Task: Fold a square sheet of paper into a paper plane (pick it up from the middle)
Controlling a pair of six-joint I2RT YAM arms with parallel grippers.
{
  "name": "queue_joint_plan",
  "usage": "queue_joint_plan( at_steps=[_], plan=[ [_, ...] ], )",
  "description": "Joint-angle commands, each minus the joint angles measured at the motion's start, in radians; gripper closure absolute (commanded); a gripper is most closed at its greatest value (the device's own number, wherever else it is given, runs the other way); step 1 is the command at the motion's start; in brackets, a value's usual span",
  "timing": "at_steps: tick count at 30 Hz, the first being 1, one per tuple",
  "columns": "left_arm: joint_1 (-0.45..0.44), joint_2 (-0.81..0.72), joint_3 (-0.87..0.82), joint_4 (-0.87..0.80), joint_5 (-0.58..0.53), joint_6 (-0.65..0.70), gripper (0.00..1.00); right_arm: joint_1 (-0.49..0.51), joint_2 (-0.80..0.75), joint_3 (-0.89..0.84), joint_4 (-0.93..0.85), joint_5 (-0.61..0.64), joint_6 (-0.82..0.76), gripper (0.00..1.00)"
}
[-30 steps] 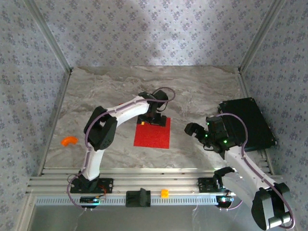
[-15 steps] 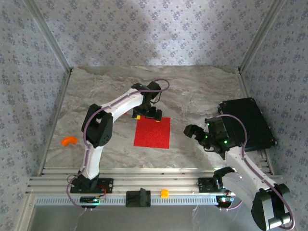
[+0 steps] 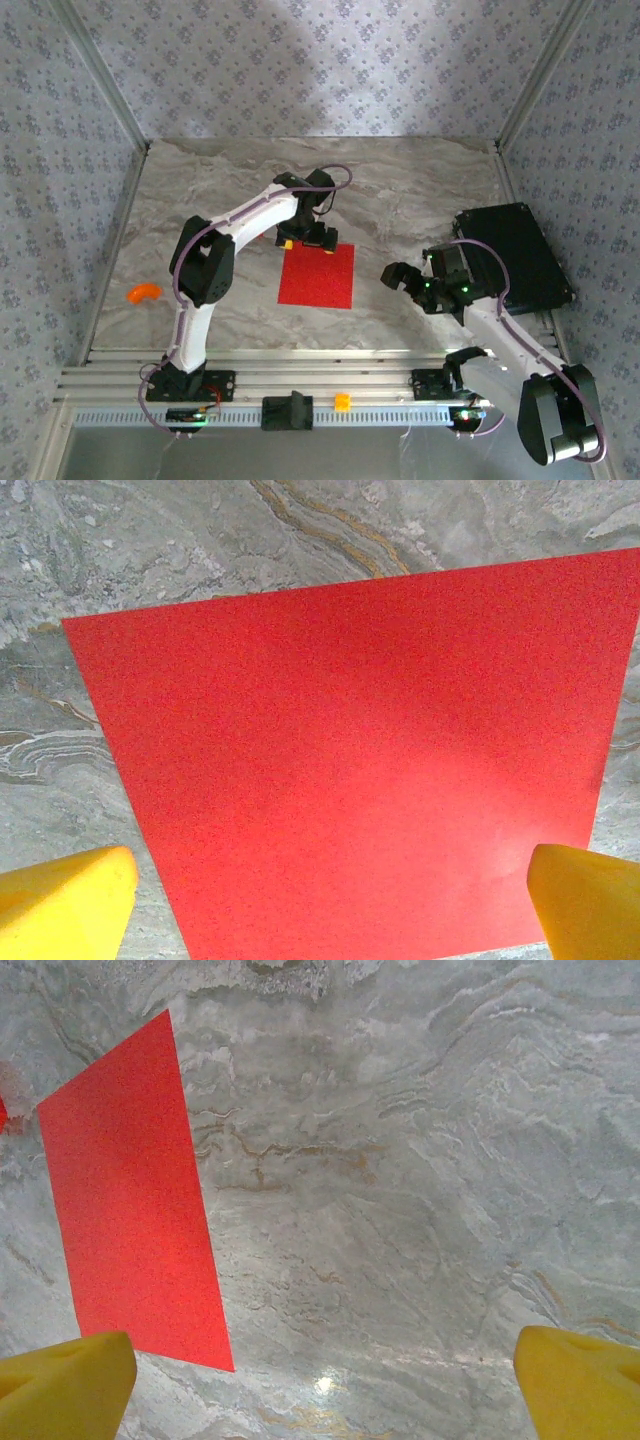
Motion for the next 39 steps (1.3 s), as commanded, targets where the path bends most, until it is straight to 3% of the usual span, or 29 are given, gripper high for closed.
queue_joint_plan(
  at_steps=[1,8,39],
  plan=[
    [0.005,0.006,0.023,-0.035,0.009,-0.036,0.00,-0.009,0.002,0.013,0.004,-0.021,-0.011,0.01],
    [-0.020,-0.045,-0.111,0.091,-0.014,-0.168,0.00,-0.018,0.027,0.024,0.020,-0.031,-0.016,0.01],
    [-0.122,-0.021,-0.137,0.137,-0.107,-0.233,0.00,-0.028,0.046,-0.009,0.030,-0.029,-0.006,0.01]
  ],
)
